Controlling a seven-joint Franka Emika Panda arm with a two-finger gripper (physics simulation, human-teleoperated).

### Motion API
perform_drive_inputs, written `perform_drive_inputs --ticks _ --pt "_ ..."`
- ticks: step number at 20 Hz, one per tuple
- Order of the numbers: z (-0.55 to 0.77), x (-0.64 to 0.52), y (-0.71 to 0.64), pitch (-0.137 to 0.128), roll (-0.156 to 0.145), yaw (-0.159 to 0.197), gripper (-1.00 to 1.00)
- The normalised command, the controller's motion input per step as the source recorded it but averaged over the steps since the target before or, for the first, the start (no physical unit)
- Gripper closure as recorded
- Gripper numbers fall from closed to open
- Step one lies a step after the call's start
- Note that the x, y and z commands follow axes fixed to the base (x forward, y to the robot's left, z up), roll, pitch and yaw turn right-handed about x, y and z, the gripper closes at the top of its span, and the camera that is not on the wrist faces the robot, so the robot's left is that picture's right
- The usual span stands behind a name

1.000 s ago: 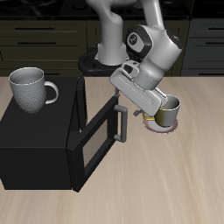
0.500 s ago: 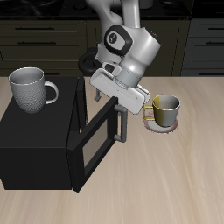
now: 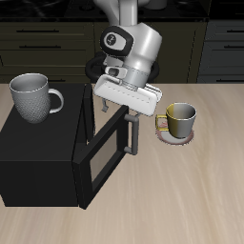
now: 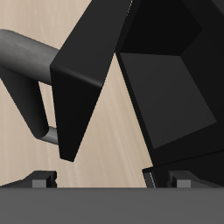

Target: Open the microwave

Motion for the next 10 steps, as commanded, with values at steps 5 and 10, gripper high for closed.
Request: perform_drive_inputs --ticks 5,10 --pt "0.12 0.08 0.12 -0.019 0.092 0.082 -1.00" --pt "0.25 0.04 0.10 -0.028 0.117 0.074 -1.00"
